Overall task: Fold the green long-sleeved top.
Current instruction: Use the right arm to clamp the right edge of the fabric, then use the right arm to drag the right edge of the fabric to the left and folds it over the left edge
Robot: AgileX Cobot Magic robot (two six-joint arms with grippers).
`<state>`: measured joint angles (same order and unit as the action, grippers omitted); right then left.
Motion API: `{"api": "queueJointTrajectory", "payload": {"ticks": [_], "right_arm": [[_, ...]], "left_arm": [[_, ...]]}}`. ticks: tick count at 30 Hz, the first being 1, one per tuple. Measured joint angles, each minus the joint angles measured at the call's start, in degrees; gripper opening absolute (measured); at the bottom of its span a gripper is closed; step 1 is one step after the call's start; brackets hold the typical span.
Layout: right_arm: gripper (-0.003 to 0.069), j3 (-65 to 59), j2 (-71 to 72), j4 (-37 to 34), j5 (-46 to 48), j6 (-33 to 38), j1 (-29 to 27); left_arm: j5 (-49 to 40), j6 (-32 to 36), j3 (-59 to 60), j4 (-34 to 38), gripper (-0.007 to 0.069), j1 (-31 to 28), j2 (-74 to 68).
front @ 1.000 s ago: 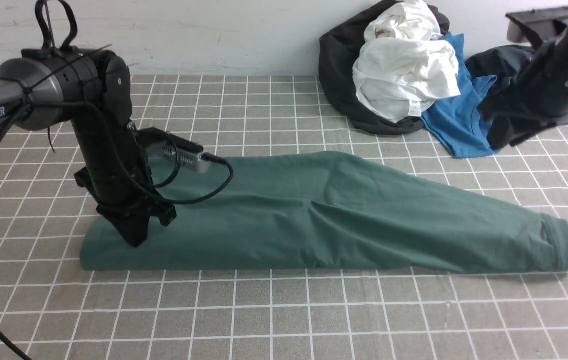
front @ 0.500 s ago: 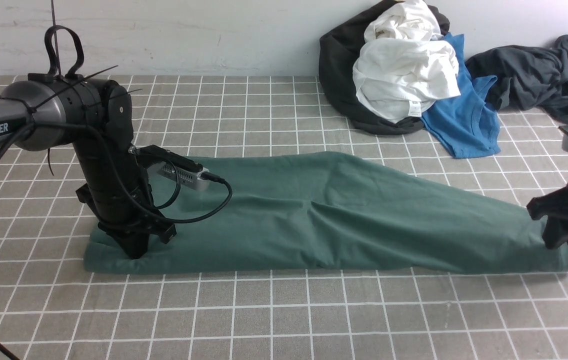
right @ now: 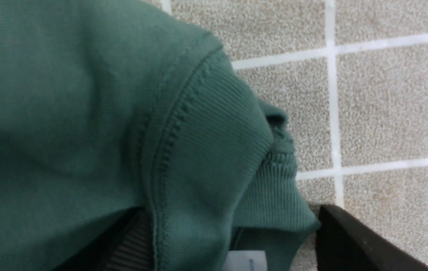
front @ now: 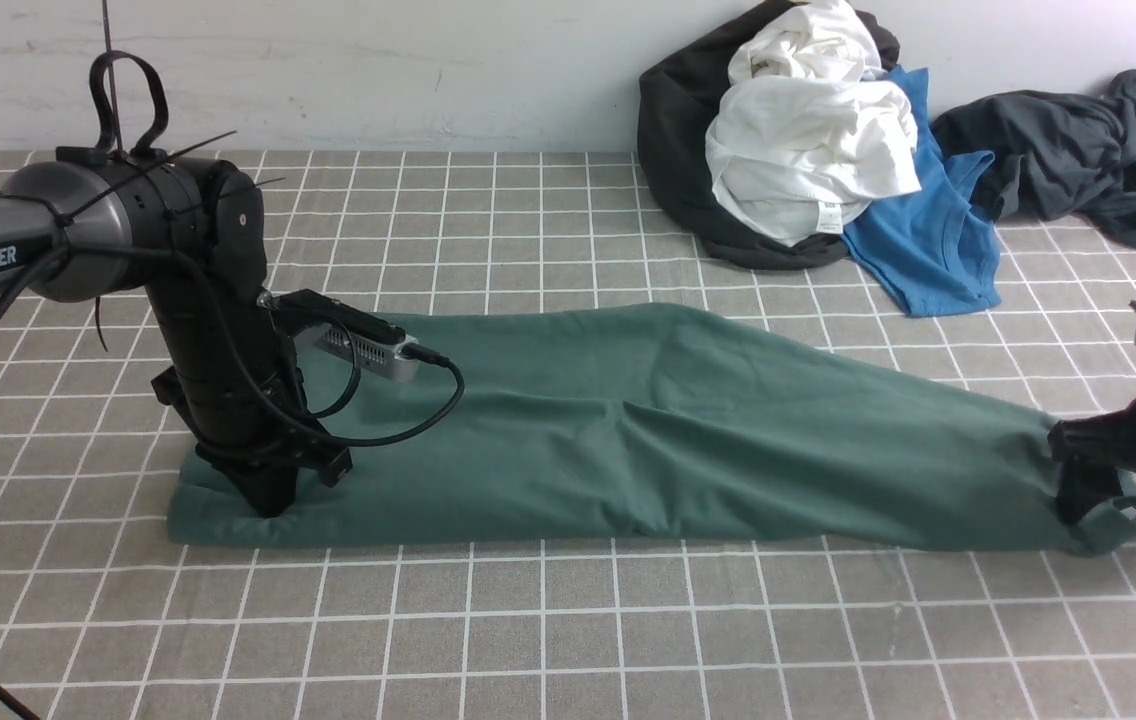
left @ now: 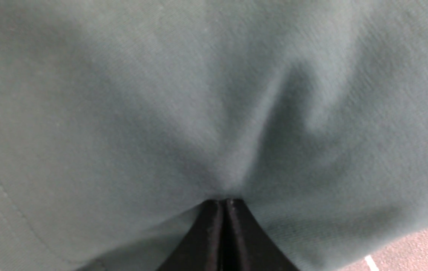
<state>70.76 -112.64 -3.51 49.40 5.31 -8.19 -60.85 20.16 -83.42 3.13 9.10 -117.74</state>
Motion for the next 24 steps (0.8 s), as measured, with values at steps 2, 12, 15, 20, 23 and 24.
{"api": "queueJointTrajectory", "payload": {"ticks": [2,12,15,20,23,24], "right_arm": [[0.0481,0.5,-0.1,0.0,0.3,0.0,0.4],[0.0039,5.6,0.3,-0.4,3.9,6.2,2.9],[0.0036,7.8,4.0,5.0,6.1,5.4,2.1],[0.0036,10.4,9.0,9.4,6.7,3.5,-0.4],[0.0036,12.5,10.4,11.2,8.1,3.4,-1.2],[0.0036,13.6,10.9,11.8,9.2,3.4,-1.2]], "left_arm": [[0.1,0.0,0.0,0.0,-0.0007,0.0,0.0],[1.5,0.0,0.0,-0.9,-0.0007,0.0,0.0],[2.2,0.0,0.0,-2.5,-0.0007,0.0,0.0],[2.9,-0.1,0.0,-3.1,-0.0007,0.0,0.0],[2.9,-0.1,0.1,-3.1,-0.0007,0.0,0.7],[2.7,-0.1,0.1,-3.1,-0.0007,0.0,1.8]]}}
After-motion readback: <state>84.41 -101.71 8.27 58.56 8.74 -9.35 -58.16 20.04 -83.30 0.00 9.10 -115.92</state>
